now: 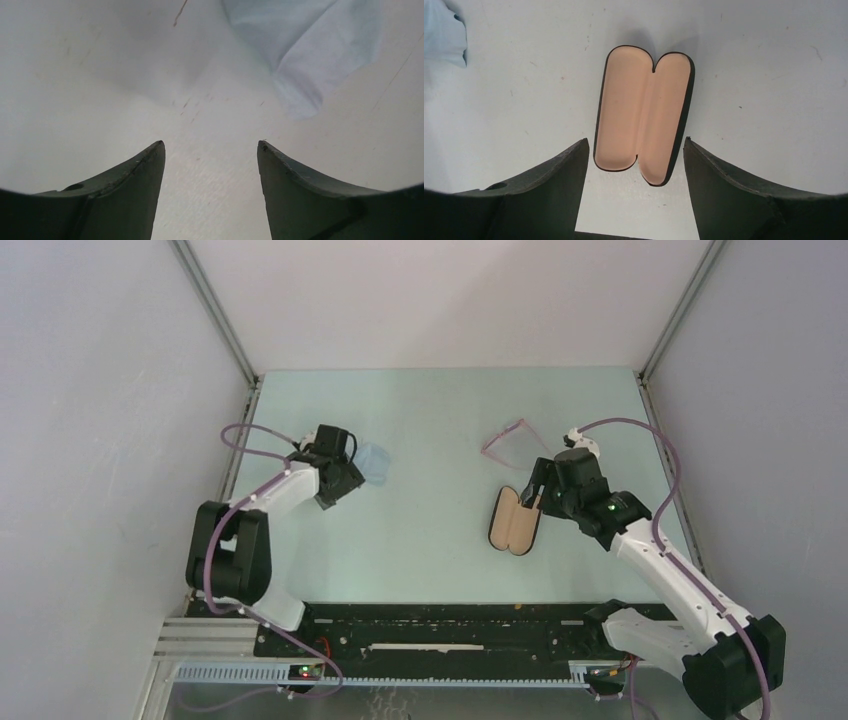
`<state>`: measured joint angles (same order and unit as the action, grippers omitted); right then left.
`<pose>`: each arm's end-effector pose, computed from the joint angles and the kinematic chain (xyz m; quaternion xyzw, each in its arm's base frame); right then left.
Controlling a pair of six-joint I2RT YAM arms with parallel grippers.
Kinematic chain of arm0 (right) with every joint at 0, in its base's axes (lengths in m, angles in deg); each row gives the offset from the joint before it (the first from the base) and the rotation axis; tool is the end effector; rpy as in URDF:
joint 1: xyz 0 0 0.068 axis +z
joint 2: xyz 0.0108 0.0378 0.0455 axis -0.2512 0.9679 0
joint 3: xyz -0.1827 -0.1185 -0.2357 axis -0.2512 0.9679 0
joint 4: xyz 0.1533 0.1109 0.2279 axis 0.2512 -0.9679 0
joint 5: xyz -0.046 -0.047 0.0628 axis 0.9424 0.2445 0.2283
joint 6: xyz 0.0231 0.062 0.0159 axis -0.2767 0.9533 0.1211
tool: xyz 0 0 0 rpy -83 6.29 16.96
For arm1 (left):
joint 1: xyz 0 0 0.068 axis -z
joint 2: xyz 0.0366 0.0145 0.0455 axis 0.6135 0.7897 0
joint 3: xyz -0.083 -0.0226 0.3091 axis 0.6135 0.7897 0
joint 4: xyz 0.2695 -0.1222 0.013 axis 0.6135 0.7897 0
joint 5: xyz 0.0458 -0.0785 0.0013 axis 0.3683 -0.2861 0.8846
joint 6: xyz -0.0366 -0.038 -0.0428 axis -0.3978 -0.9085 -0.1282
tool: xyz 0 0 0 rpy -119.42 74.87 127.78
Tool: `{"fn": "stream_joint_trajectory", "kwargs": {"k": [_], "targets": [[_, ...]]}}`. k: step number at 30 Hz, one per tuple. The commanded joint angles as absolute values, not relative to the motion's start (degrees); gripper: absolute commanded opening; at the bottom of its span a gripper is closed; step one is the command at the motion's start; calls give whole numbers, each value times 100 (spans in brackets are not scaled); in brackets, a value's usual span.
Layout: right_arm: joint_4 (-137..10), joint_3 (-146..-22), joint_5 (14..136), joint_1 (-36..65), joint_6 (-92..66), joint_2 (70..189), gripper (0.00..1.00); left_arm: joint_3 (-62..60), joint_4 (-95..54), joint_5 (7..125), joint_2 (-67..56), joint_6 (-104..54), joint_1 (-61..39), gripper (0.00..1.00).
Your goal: Organize the sunglasses
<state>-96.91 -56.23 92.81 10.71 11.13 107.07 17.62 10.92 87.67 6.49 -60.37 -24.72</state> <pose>0.2160 0.0914 0.2977 0.0776 0.9162 0.1101 0.3774 0.3239 -0.0622 0.2078 -0.3058 0.9159 -0.0165 0.2597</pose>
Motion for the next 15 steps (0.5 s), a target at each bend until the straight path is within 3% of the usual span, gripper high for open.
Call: {"fn": "stream_joint_trajectory", "kwargs": {"k": [1,15], "targets": [[-9717,-5816,9131,1075,1220,10567,77,1004,852,8970,1203,-6363,-2558,70],[-9776,-5895,8944,1128,1167,10552,78,-192,779,8640,2707,-6390,-2580,56]]}}
